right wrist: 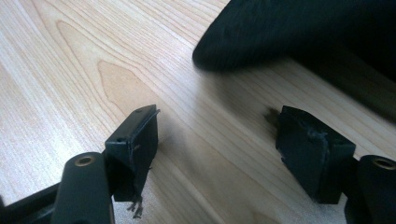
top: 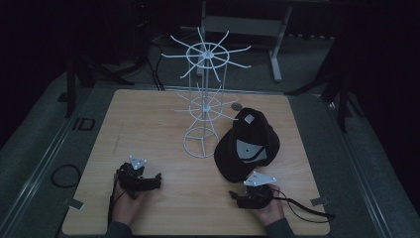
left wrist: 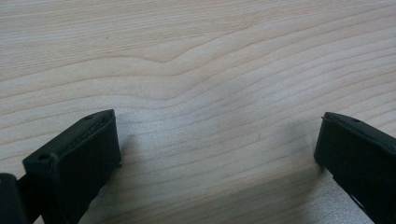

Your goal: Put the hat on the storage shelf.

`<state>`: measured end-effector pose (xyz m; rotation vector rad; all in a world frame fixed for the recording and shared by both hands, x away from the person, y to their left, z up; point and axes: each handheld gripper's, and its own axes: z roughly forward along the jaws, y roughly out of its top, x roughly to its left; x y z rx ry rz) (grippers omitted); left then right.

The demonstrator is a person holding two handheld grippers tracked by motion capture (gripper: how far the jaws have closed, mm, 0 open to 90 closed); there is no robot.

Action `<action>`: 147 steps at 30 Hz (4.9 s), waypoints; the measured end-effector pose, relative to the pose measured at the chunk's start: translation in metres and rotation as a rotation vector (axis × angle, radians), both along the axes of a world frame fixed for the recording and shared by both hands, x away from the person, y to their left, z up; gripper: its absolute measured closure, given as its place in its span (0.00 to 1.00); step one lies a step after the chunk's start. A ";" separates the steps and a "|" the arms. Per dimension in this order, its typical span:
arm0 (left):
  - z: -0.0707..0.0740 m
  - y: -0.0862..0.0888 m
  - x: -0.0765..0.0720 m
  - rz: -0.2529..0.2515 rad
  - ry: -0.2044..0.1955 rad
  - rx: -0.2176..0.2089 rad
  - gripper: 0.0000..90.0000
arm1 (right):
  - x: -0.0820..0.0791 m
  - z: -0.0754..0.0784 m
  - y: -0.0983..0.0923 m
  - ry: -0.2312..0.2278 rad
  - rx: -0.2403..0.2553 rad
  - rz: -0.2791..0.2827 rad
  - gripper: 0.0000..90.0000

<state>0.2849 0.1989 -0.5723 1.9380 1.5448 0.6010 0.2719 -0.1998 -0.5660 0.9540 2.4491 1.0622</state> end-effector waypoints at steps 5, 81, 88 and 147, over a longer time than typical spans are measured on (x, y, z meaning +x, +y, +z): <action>0.000 0.000 0.000 0.000 0.000 0.000 0.00 | -0.001 0.000 0.000 0.009 -0.004 -0.010 0.25; 0.000 0.000 0.001 0.001 -0.001 -0.001 0.00 | 0.029 0.018 -0.016 0.129 0.305 -0.279 0.77; 0.000 0.000 0.001 0.002 -0.001 -0.001 0.00 | 0.035 0.026 -0.022 0.130 0.366 -0.283 0.84; 0.000 0.000 0.001 0.001 0.000 0.000 0.00 | 0.062 0.069 -0.048 -0.054 0.361 -0.363 0.96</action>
